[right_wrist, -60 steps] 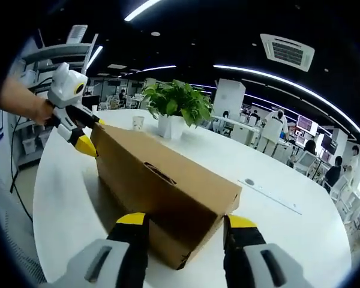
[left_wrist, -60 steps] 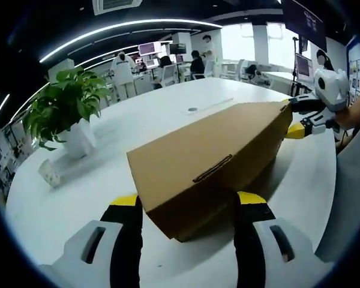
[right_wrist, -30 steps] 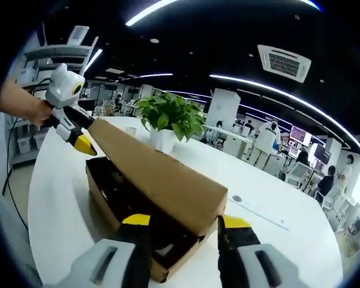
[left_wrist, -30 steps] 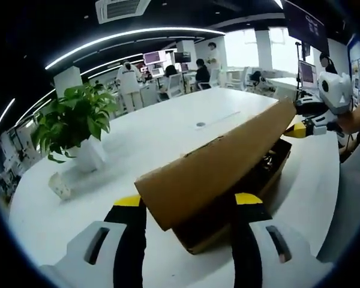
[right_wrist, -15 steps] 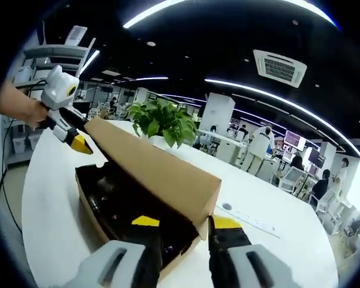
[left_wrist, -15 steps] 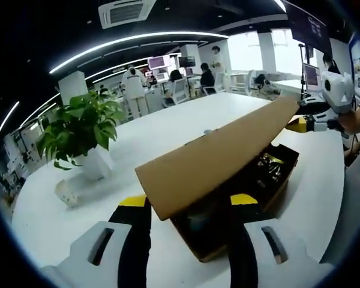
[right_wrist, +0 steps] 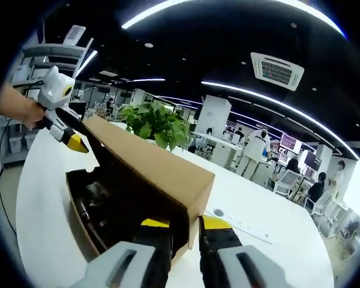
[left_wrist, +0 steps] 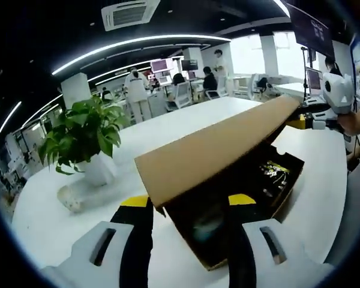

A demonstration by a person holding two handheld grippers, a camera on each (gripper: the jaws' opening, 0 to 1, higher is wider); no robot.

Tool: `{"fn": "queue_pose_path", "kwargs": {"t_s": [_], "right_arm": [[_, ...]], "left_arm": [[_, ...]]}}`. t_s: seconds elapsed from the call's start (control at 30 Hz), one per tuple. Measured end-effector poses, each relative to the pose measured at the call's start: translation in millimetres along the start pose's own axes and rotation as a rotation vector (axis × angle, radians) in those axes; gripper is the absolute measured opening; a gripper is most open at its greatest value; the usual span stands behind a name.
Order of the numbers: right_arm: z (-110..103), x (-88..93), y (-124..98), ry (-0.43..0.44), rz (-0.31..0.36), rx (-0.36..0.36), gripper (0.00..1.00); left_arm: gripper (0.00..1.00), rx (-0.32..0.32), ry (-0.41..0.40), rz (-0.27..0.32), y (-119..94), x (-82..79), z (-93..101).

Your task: Operate the shoe box by opening the lid, removing the specified soft item, and placing it in the target area until the item is outside and the box remains undamaged.

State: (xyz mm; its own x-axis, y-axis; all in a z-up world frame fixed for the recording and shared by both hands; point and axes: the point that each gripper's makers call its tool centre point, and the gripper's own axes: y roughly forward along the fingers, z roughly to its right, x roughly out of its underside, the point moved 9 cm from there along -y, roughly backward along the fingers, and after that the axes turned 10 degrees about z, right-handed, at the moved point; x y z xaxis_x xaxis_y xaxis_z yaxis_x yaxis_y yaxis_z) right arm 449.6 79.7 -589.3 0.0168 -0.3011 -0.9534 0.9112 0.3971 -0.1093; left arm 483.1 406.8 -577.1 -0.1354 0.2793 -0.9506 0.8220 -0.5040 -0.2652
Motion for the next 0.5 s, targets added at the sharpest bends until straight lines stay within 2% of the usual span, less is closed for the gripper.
{"fn": "queue_pose_path", "kwargs": {"t_s": [0.5], "right_arm": [[12.4, -6.0, 14.6, -0.04, 0.015, 0.012, 0.06]], "left_arm": [[0.43, -0.002, 0.006, 0.012, 16.2, -10.0, -12.7]]}}
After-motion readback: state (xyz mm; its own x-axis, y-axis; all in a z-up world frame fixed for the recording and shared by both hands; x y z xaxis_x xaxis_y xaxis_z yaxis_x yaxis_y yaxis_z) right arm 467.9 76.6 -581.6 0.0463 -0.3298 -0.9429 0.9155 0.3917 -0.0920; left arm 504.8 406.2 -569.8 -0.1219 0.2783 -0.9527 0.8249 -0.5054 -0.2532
